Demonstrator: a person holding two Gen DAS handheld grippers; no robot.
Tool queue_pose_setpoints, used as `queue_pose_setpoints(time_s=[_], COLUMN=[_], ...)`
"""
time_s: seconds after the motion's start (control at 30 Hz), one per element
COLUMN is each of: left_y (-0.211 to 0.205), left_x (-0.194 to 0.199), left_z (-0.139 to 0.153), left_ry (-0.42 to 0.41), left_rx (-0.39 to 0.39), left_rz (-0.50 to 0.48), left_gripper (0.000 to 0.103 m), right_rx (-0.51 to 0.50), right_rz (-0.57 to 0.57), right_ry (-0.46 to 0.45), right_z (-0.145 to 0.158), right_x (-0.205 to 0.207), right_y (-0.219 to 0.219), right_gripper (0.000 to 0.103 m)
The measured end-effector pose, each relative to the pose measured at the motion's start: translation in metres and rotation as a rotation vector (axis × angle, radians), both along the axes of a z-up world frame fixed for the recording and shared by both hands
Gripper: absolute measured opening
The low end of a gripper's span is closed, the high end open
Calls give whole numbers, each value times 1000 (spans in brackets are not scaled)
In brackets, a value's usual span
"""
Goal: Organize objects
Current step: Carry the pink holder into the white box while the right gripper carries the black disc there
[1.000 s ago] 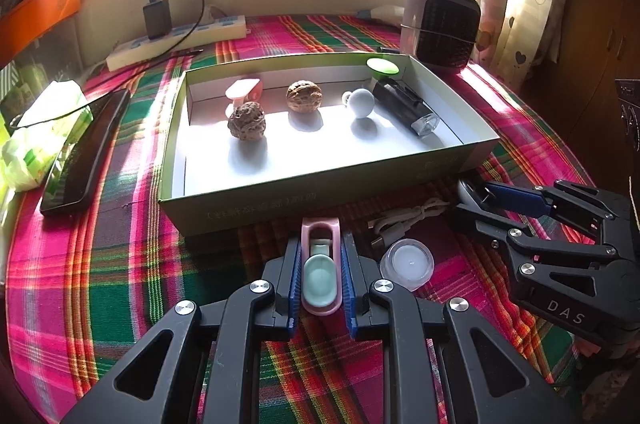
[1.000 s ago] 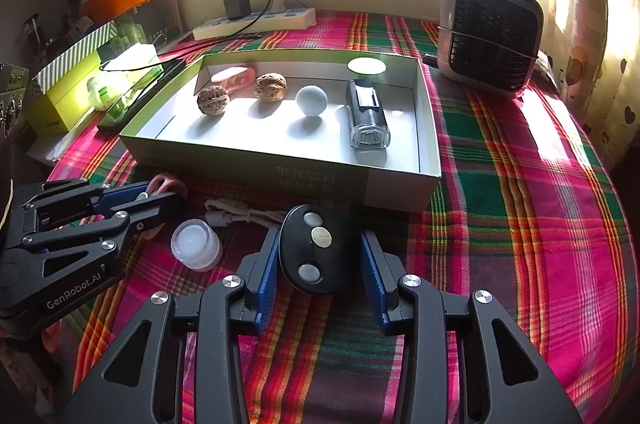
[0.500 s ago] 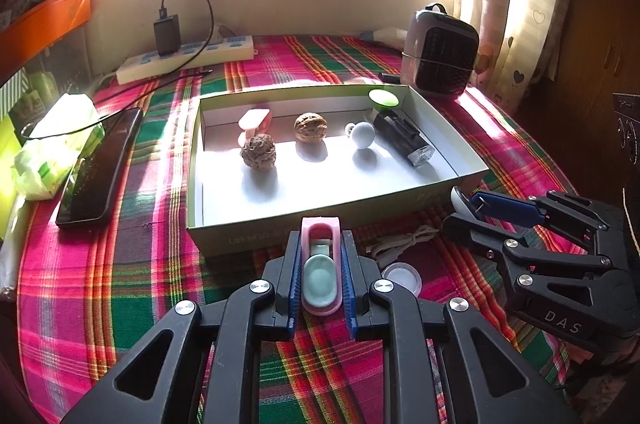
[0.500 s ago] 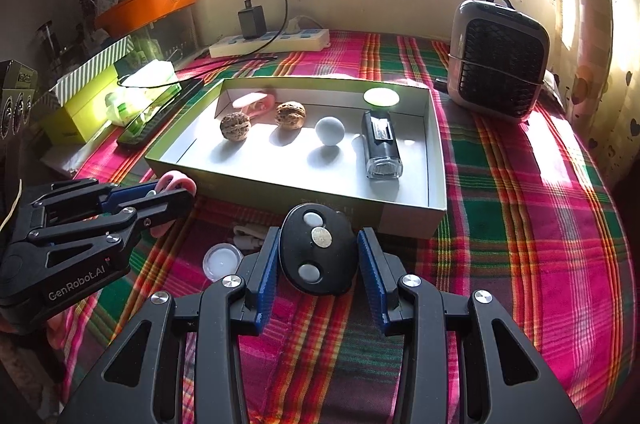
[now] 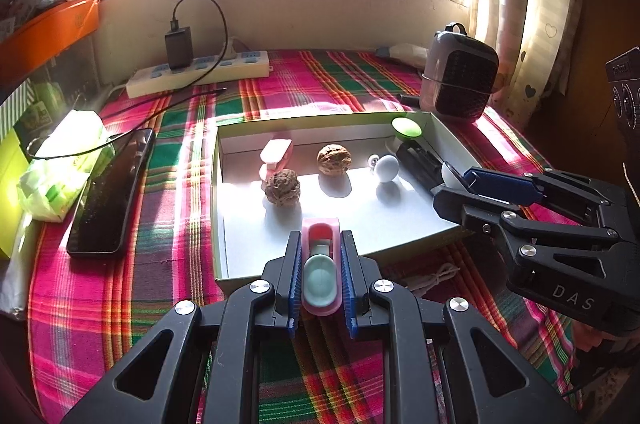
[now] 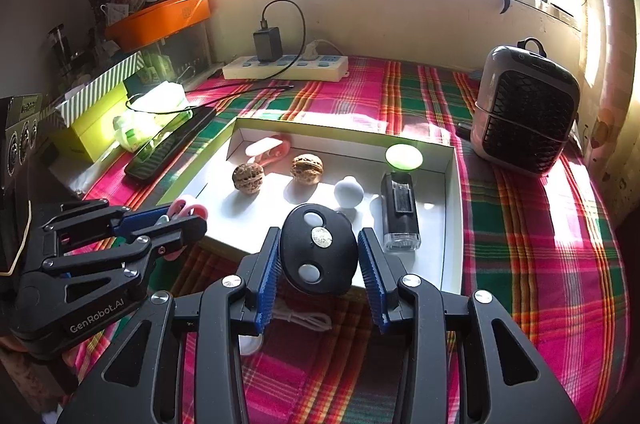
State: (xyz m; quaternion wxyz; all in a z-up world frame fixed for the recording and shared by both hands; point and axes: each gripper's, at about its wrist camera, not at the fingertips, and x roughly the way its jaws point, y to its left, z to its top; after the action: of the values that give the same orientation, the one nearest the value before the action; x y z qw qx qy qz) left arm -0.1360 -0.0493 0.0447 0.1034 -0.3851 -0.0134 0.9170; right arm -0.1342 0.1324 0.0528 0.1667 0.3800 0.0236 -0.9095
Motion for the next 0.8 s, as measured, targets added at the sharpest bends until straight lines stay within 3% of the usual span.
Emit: queue_pose_setpoints(time_s=[0.23,0.8], left_y=[-3,-4], left_x=[-13,-36], left_z=[-3,-16], left_ry=[-8,-41], left_rx=[1,-14], left_rz=[10,18], left_gripper=[16,16], right_rx=[-23,26], right_rz=[44,116], right_ry=[-31,-127], right_z=[-5,-31], right_x=[-28,-68], right_y=[-10,-33], right_gripper=[40,40])
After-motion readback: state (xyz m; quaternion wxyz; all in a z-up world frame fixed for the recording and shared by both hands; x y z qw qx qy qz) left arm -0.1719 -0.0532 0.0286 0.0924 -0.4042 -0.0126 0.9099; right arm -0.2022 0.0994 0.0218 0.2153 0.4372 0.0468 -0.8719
